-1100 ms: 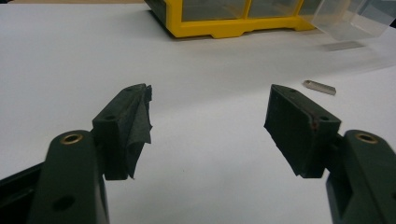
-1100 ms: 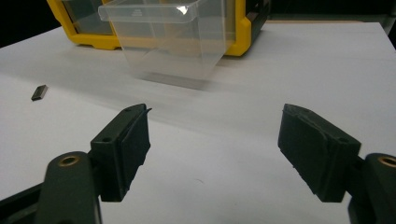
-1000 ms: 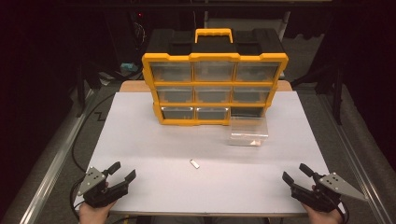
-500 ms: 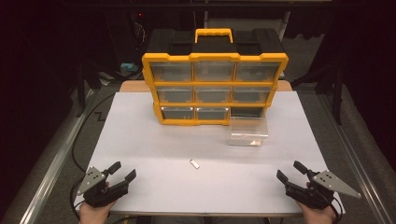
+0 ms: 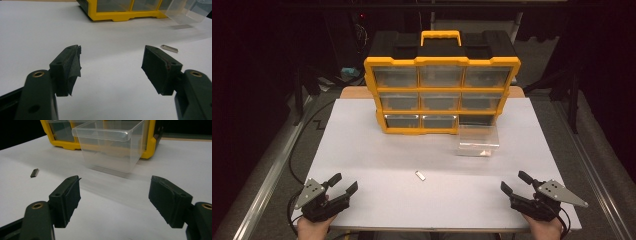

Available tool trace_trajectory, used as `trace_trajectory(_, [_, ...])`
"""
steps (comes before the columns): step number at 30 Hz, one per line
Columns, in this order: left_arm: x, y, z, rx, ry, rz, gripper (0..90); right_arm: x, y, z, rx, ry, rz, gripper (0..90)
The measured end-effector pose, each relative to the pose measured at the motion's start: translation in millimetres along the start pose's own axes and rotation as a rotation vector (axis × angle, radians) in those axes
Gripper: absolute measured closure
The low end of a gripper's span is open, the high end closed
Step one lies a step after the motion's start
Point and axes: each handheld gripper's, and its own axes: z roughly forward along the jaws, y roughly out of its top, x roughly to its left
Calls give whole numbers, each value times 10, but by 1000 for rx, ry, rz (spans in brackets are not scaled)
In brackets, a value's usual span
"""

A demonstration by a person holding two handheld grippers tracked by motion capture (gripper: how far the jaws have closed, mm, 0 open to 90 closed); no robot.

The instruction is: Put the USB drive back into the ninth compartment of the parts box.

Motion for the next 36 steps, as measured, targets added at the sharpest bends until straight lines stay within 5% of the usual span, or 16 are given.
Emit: trace_trajectory(36, [-3, -2, 13, 4, -9, -1, 322, 278, 76, 327, 21, 104, -46, 267])
